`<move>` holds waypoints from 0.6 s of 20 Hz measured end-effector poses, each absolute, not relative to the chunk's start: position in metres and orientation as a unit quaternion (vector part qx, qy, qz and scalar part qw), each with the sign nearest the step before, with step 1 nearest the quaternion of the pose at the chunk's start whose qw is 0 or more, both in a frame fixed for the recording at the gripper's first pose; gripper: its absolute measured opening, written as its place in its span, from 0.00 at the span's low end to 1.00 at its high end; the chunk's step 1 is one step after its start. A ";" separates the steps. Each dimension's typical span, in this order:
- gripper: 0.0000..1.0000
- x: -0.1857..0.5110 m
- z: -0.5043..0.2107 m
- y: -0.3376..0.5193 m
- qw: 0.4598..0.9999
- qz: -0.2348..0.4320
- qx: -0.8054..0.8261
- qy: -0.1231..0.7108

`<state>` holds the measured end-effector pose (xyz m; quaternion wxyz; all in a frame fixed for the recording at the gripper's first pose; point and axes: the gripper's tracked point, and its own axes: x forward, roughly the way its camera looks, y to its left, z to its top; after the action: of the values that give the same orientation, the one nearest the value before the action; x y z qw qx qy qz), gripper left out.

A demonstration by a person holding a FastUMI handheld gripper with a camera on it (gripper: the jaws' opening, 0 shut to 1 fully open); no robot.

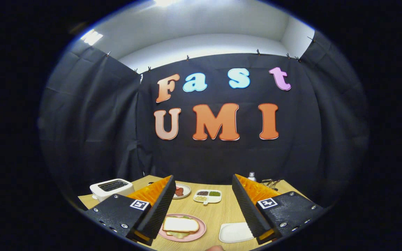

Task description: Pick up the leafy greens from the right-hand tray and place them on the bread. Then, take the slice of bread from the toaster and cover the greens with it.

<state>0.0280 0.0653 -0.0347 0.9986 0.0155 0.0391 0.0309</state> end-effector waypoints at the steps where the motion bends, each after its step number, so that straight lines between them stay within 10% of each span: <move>1: 0.97 0.020 -0.030 0.055 0.999 0.018 0.003 0.033; 12: 0.97 -0.032 -0.020 0.021 1.000 -0.016 0.004 0.000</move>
<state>-0.0324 0.0210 -0.0203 0.9999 0.0042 0.0001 -0.0157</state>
